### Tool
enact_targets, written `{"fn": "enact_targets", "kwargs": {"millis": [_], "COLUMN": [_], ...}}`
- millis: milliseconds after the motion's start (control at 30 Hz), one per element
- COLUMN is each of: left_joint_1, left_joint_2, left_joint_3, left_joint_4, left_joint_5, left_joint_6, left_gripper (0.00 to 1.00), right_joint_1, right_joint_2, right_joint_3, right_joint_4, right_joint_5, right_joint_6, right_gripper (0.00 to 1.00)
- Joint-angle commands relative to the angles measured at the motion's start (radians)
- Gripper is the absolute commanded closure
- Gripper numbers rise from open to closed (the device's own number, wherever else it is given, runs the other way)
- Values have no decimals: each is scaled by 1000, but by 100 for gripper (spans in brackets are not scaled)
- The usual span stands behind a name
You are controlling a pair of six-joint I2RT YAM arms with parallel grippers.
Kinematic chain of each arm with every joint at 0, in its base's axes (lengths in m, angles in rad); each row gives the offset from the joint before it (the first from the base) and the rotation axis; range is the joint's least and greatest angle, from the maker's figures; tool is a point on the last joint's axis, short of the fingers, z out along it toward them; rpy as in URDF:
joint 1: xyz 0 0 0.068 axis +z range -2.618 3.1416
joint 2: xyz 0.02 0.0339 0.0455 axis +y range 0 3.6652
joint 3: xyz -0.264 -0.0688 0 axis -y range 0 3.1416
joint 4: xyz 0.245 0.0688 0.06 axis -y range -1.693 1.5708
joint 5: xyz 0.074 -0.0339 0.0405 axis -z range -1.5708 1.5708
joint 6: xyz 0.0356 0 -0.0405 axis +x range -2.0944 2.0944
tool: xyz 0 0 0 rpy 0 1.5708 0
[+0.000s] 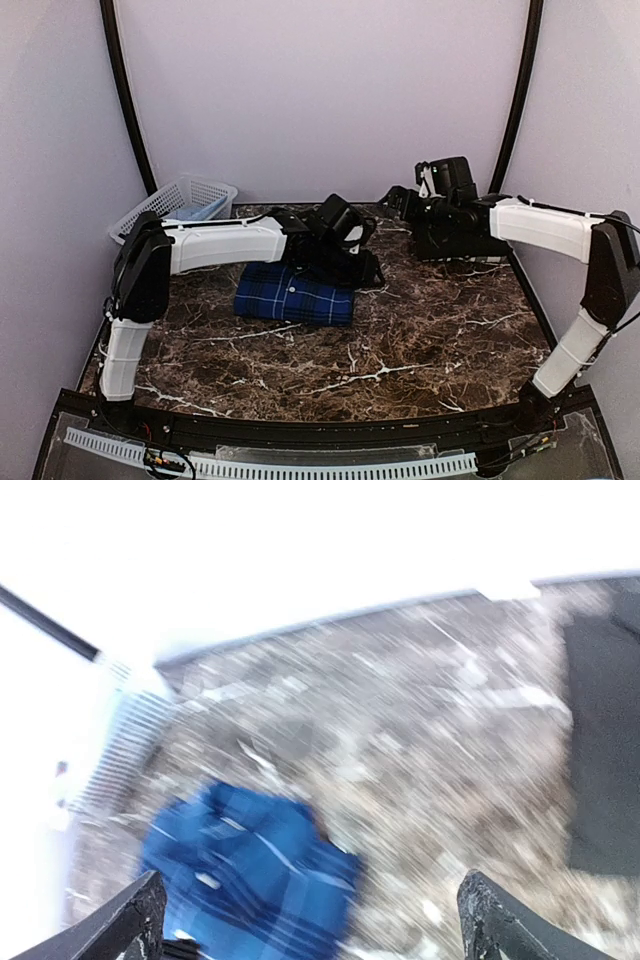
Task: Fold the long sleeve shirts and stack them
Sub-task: Turn over the square folded shirt at the center of the board, then adjust the square-folded shirt at the center of the board.
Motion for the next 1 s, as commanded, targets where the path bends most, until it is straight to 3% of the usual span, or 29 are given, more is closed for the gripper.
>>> {"fn": "enact_targets", "kwargs": {"millis": [0, 133, 233, 500, 967], "left_joint_1": [7, 49, 117, 323, 460], "left_joint_2": [-83, -195, -283, -476, -459], "left_joint_3": [45, -69, -233, -604, -761], "left_joint_4": [-82, -102, -79, 2, 132], "left_joint_5": [-167, -234, -240, -171, -52], "left_joint_6": [3, 0, -8, 14, 63], "left_gripper": [44, 42, 42, 42, 41], "right_joint_1": [0, 15, 46, 144, 209], "right_joint_2": [-64, -95, -102, 12, 279], "right_joint_3": [-169, -261, -304, -268, -107], "right_joint_4": [-92, -51, -24, -1, 25], "right_joint_5": [140, 56, 2, -83, -119], "right_joint_6": [-41, -42, -38, -21, -1], "right_gripper": [1, 4, 13, 29, 43]}}
